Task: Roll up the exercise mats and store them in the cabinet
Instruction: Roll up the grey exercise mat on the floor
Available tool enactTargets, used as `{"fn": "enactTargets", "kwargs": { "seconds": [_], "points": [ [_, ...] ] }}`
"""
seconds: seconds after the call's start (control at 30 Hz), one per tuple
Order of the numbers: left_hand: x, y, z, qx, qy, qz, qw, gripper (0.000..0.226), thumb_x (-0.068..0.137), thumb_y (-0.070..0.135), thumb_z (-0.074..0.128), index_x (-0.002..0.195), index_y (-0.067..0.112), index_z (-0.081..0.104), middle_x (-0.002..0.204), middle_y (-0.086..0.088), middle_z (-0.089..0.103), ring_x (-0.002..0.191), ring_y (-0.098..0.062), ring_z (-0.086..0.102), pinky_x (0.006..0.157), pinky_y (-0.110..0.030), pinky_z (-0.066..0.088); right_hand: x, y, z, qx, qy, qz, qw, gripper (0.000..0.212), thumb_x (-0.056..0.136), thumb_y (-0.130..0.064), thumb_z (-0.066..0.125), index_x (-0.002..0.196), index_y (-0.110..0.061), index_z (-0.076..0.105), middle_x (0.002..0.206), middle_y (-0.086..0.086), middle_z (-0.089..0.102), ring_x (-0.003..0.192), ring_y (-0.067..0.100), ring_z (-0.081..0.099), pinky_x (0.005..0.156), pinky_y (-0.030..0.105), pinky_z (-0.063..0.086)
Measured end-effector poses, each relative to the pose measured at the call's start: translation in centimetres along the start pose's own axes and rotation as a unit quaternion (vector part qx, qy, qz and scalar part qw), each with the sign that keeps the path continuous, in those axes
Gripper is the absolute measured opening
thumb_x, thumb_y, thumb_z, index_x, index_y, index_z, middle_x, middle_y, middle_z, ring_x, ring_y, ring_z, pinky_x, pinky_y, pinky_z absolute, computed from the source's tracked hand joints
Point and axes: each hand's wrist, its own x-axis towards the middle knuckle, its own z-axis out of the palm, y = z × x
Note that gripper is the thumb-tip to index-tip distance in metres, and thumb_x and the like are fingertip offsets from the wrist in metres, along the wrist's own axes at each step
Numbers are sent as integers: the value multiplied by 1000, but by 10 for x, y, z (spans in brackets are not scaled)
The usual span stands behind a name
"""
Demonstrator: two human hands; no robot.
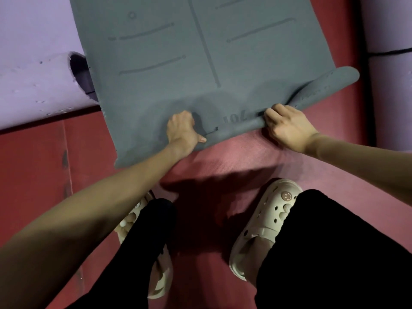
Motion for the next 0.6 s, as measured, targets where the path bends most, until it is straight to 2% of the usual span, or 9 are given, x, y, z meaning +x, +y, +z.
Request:
{"fn": "enactTargets", "kwargs": {
  "seconds": [0.1,0.2,0.23,0.3,0.37,0.47,0.53,0.6],
  "points": [
    [-7,-2,6,-17,17,55,998,11,73,9,78,76,12,69,77,-7,72,90,-30,68,71,-30,49,-1,-2,4,-25,15,3,1000,16,88,-3,54,72,2,58,81,13,51,71,31,50,57,41,43],
    [-16,-6,11,67,23,132,989,3,82,7,68,84,5,69,86,-9,72,92,-34,66,70,-36,48,-1,0,8,-47,27,0,999,16,88,-3,51,74,1,58,79,13,50,69,30,49,58,40,44],
    [-20,-7,13,114,41,182,976,7,81,7,70,86,3,69,89,-12,70,90,-35,65,68,-37,48,0,0,10,-51,35,2,998,15,87,-3,51,75,1,59,78,13,51,69,30,50,58,40,44],
    [-29,-13,19,244,71,295,921,19,63,5,82,76,1,69,74,-13,64,70,-31,64,53,-32,48,0,0,13,-48,54,10,997,14,86,-4,51,77,2,59,77,14,52,68,30,51,61,40,47],
    [-35,-19,26,336,108,348,868,27,47,7,83,70,3,71,64,-7,60,59,-24,60,46,-26,44,1,-1,14,-42,68,20,997,13,86,-5,52,81,3,60,77,14,53,69,31,53,64,39,48],
    [-35,-25,28,314,122,396,854,26,60,22,76,75,0,72,68,-9,61,62,-24,59,52,-27,47,1,-2,16,-27,87,38,995,15,87,-5,53,88,6,63,78,15,54,71,31,56,69,37,46],
    [-31,-27,26,300,137,397,857,37,66,33,76,77,-2,72,70,-11,62,63,-26,60,54,-28,51,0,-1,18,-19,96,42,994,17,89,-6,51,92,5,64,79,15,56,73,31,59,71,35,47],
    [-29,-27,28,282,135,387,867,38,63,28,86,76,-5,70,70,-13,61,62,-28,60,52,-30,53,0,2,20,-9,103,39,994,19,91,-8,50,95,4,64,80,14,57,75,30,59,72,34,47]
  ]
}}
